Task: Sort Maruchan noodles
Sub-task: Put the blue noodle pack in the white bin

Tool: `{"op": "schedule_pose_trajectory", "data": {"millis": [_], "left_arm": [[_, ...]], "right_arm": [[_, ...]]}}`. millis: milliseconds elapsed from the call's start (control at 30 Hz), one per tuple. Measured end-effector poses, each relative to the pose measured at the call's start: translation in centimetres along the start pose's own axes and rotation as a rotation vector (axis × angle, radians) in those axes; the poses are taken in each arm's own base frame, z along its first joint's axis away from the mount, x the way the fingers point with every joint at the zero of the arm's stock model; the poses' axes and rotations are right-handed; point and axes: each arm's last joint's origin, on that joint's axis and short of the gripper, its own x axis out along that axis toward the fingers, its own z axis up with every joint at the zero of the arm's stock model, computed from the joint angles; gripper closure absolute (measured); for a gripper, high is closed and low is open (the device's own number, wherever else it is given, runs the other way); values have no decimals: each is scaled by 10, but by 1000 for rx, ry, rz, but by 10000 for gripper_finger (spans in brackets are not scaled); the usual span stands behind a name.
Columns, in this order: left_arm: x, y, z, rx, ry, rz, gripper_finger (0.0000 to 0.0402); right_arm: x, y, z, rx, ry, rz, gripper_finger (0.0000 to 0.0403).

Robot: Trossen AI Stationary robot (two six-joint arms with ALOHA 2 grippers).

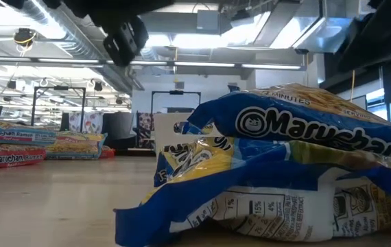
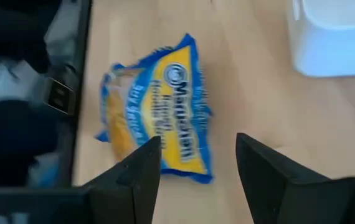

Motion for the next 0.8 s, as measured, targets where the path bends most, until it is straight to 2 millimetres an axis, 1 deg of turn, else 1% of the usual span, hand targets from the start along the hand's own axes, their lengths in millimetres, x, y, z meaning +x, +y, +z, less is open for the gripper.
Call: {"op": "schedule_pose_trajectory", "data": {"millis": [67, 167, 233, 300, 367, 533, 633, 700, 800], "left_arm": [[9, -3, -6, -14, 23, 2, 398], [19, -7, -14, -26, 47, 1, 398], [24, -10, -19, -24, 62, -3, 398], [26, -12, -24, -35, 73, -2, 398], [28, -15, -27, -46, 72, 5, 398], [26, -22, -32, -51, 76, 1, 398], [23, -28, -35, -44, 70, -2, 398], [24, -32, -40, -38, 70, -5, 398], [28, -36, -51, -47, 72, -16, 398]], "right_arm": [[-2, 5, -2, 51, -9, 22, 223], [-4, 13, -4, 80, -29, 70, 223], [-3, 13, -4, 113, -30, 74, 223], [2, 13, -6, 134, -12, 62, 213], [10, 13, -10, 140, 6, 53, 191], [39, 13, -21, 143, 26, 28, 101], [56, 10, -22, 107, 21, 24, 60], [66, 6, -20, 95, 10, 35, 46], [79, -2, -15, 67, 0, 48, 41]]}}
